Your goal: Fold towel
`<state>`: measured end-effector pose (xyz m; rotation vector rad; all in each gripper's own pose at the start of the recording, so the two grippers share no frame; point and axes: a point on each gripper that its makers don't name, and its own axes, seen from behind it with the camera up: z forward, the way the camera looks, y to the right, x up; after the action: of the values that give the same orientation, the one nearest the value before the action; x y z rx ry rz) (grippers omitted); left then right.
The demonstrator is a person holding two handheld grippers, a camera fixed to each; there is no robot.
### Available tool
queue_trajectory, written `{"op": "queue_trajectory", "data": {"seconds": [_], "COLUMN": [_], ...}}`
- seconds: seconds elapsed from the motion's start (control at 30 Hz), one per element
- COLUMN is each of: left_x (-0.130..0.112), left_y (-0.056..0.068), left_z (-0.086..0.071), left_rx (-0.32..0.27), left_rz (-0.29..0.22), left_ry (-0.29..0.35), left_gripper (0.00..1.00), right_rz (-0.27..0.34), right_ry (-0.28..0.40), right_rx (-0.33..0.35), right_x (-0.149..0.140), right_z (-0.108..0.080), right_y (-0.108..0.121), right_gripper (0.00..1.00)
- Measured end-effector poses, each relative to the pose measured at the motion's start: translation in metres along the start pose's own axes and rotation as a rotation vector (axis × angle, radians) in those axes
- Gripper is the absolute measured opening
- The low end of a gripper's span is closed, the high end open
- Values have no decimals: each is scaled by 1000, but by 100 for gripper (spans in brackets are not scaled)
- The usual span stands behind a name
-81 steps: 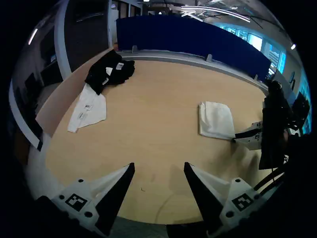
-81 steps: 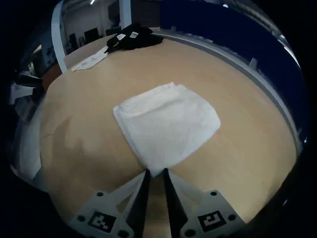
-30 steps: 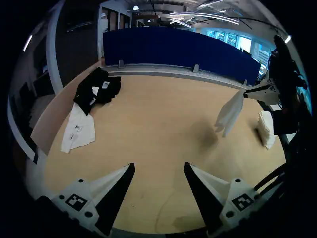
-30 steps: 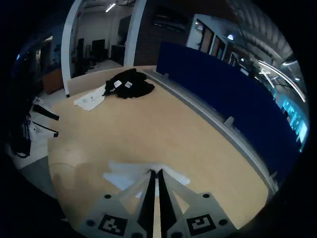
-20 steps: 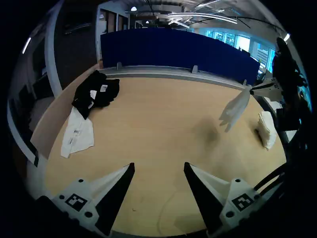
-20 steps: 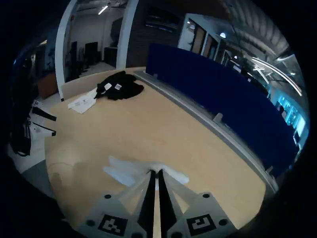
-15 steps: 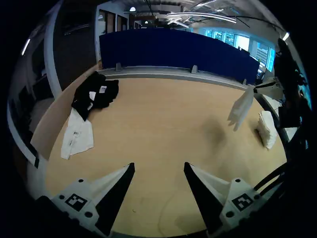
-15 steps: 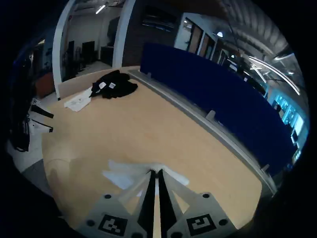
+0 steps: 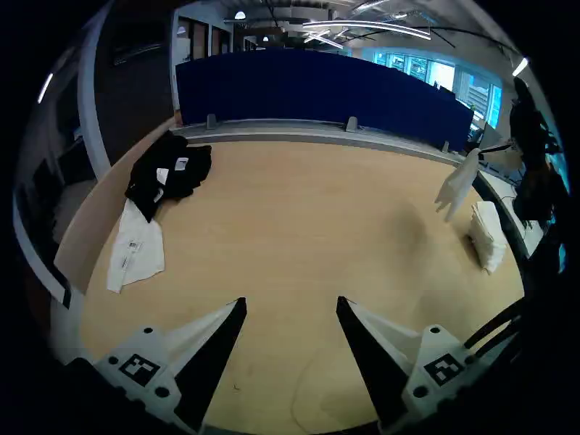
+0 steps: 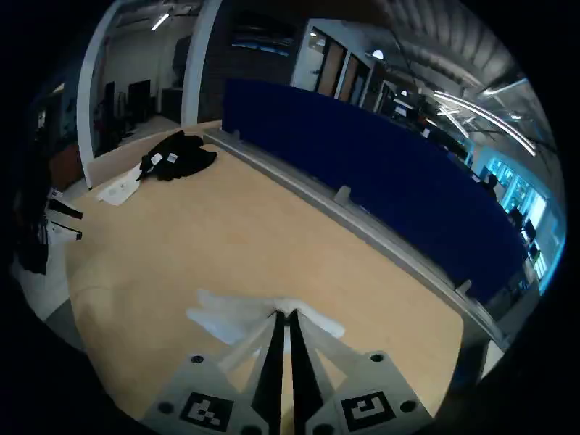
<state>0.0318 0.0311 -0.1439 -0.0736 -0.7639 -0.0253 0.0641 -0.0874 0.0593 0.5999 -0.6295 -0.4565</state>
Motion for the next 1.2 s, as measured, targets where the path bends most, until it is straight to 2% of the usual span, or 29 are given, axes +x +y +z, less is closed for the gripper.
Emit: {"op": "queue_trajectory", "data": {"seconds": [0.7,0.9,1.2], "left_x": [6,9,11], "left_y": [17,26,39], "left_z": [6,8,9], "left_rx": [-1,-9,-20], "left_rz": [41,50,69], "left_ry": [-11,-14,-18], "left_gripper": [92,92,92], "right_rz": [-12,-2,13], "right_ry": [-52,-62,-69], "right_rx": [-129,-151,-168], "right_x": [-36,-47,-61], "right_z": [-36,-46,-58], "right_y": [115,134,147], "right_gripper": [5,5,5]}}
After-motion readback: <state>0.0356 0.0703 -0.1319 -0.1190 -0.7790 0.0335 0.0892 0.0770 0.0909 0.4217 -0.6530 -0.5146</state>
